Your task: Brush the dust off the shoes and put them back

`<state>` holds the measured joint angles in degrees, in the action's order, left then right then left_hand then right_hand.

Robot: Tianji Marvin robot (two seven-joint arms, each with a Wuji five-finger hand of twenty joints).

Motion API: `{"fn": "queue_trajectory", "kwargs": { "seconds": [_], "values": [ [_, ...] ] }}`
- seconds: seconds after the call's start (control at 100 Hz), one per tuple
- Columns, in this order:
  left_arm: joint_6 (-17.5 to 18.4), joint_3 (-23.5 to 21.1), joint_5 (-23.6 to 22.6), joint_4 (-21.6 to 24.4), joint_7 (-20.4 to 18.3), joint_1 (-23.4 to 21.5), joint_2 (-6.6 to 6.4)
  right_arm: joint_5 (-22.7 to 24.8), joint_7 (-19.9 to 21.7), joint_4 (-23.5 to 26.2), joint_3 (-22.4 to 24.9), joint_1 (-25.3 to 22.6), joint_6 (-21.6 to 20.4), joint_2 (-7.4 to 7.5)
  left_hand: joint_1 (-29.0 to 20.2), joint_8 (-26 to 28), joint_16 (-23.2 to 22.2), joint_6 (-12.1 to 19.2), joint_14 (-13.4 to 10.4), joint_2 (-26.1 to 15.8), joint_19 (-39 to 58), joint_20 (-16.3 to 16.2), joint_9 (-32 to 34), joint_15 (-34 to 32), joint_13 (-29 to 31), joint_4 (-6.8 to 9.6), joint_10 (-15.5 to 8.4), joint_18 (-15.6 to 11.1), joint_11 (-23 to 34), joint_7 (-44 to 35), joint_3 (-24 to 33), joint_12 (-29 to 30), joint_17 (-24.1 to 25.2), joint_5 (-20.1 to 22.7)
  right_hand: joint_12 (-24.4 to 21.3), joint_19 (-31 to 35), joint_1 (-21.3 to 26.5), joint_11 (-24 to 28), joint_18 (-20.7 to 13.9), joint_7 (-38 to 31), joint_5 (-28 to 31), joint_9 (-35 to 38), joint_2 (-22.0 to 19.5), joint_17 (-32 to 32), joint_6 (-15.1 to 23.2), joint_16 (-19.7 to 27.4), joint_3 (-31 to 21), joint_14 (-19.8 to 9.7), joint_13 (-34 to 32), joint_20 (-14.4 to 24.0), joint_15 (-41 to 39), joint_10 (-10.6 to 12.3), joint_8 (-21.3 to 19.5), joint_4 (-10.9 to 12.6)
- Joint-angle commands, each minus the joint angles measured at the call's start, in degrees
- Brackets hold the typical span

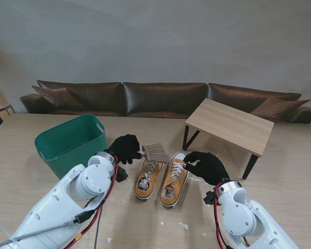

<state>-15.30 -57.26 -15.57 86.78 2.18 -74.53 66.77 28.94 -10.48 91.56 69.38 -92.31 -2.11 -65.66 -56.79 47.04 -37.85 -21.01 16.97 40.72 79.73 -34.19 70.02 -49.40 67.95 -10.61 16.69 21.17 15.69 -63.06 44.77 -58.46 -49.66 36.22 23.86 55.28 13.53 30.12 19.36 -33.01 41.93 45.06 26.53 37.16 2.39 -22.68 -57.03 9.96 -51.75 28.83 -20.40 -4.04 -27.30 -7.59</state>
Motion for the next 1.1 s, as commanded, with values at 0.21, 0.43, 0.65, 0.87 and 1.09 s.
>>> {"fn": "queue_trajectory", "kwargs": {
  "seconds": [0.21,0.43,0.65,0.87,1.09],
  "values": [
    [-0.31,2.69,0.38,-5.83,0.16,1.84,1.89,-0.15,0.72,0.01,0.03,-0.13,0.11,-0.23,-7.41,4.44,-0.58,3.03,0.09,-2.56,-0.19,-0.20,1.83,-0.20,4.12,2.16,1.48,-0.17,-0.10,-7.28,8.40,0.33,0.38,4.73,-0.96,0.83,-2.19,0.96,1.20,-0.63,-0.28,0.29,-1.68,-14.57,-0.08,-0.60,-0.64,0.09,-0.32,-0.63,-0.74,-0.72,1.40,1.12],
    [-1.67,1.29,-1.10,-5.99,0.37,-0.02,1.51,-0.31,1.14,-0.03,0.02,-0.15,0.09,-0.16,-7.49,4.35,-0.58,2.78,0.44,-2.44,-0.13,-0.21,1.78,-0.09,4.10,2.18,1.72,0.04,-0.11,-7.21,8.56,0.29,0.50,4.79,-0.97,0.80,-2.20,0.93,1.22,-0.62,-0.29,0.29,-1.71,-14.64,-0.12,-0.59,-0.64,0.12,-0.30,-0.65,-0.72,-0.74,1.42,1.12],
    [-2.43,-2.37,-4.79,-2.37,-0.69,-4.03,0.15,-0.25,1.45,-0.08,-0.06,-0.10,0.07,-0.09,-7.46,4.35,-0.58,2.89,0.38,-2.54,-0.08,-0.19,1.68,0.01,4.07,2.13,1.55,0.05,-0.16,-7.25,8.49,0.31,0.53,4.73,-0.96,0.81,-2.26,0.93,1.21,-0.66,-0.27,0.23,-1.78,-14.63,-0.10,-0.58,-0.60,0.17,-0.24,-0.65,-0.71,-0.75,1.41,1.12],
    [-2.77,-5.98,-7.79,1.62,-1.22,-8.38,-0.79,-0.19,1.65,-0.06,-0.14,-0.06,0.27,-0.04,-7.45,4.31,-0.63,2.76,0.66,-2.52,-0.10,-0.14,1.67,0.08,4.09,2.13,1.77,0.15,-0.19,-7.18,8.53,0.32,0.68,4.68,-0.96,0.79,-2.26,0.93,1.16,-0.65,-0.28,0.24,-1.79,-14.65,-0.16,-0.59,-0.58,0.10,-0.30,-0.66,-0.74,-0.76,1.43,1.13],
    [-1.62,-9.15,-11.09,6.33,-2.03,-11.82,-1.66,-0.12,1.87,0.04,-0.16,-0.05,0.55,0.00,-7.41,4.36,-0.69,2.89,0.50,-2.56,0.02,-0.15,1.75,0.01,4.13,2.13,1.80,0.13,-0.16,-7.25,8.45,0.34,0.64,4.76,-0.97,0.79,-2.23,0.91,1.16,-0.67,-0.15,0.18,-1.85,-14.68,-0.10,-0.57,-0.57,0.09,-0.26,-0.66,-0.72,-0.79,1.43,1.16]
  ]
}}
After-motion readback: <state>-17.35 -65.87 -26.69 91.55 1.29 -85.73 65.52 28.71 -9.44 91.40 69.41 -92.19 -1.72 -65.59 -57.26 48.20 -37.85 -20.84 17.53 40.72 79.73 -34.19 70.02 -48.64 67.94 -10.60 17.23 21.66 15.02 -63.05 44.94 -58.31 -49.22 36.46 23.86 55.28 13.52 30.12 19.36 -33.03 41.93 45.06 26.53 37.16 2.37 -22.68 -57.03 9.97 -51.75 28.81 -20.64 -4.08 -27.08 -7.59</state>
